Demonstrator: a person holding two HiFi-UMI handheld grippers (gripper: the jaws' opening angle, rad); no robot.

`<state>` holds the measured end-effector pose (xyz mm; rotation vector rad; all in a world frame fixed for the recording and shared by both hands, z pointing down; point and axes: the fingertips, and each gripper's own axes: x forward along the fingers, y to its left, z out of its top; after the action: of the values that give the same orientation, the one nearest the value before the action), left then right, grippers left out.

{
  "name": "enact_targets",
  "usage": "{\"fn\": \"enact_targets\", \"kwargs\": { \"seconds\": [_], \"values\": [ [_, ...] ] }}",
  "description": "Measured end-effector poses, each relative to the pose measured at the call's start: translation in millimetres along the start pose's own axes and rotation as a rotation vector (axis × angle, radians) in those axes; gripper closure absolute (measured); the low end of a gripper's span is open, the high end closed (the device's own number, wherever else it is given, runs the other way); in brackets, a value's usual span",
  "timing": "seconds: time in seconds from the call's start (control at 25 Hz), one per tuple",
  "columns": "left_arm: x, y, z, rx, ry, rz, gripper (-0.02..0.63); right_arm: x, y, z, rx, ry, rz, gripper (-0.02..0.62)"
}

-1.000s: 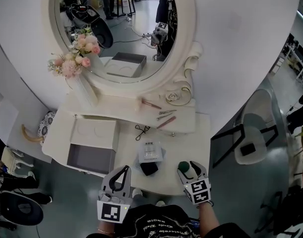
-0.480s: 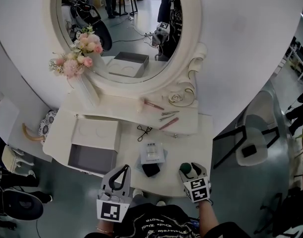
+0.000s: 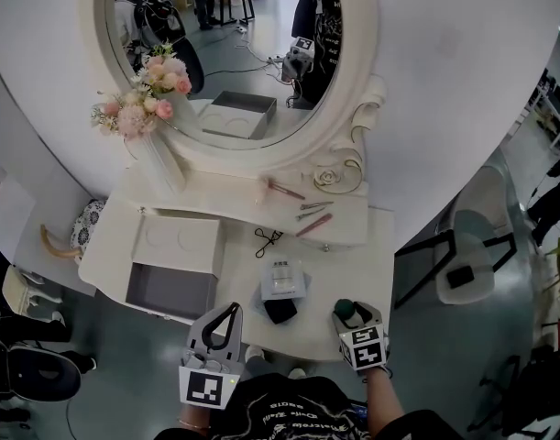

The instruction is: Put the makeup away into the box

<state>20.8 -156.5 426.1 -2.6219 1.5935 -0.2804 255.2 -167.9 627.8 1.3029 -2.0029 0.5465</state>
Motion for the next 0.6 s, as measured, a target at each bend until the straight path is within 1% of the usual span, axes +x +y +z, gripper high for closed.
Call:
{"fn": "enact_targets", "kwargs": {
  "seconds": [0.2, 0.32, 0.48, 0.6],
  "values": [
    [-2.8, 2.3, -0.4, -0.019, -0.003, 0.001, 0.589, -1.1, 4.2, -1.1, 0.005, 0.001, -0.013, 0.389],
    [-6.8, 3.3, -1.6, -0.025, -0.001, 0.008, 0.591, -3.0, 7.2, -0.4, 0.006, 0.002, -0.019, 0.426],
    [-10.7, 5.0, -2.9, -0.026, -0.001, 0.015, 0.591, -4.5, 6.7, 4.0, 0.012, -0.007, -0.028, 0.506],
    [-15.2, 6.0, -3.5, -0.027, 0.001, 0.022, 0.591, -5.6, 8.7, 3.0, 0.014, -0.011, -0.03, 0.524]
  ]
}}
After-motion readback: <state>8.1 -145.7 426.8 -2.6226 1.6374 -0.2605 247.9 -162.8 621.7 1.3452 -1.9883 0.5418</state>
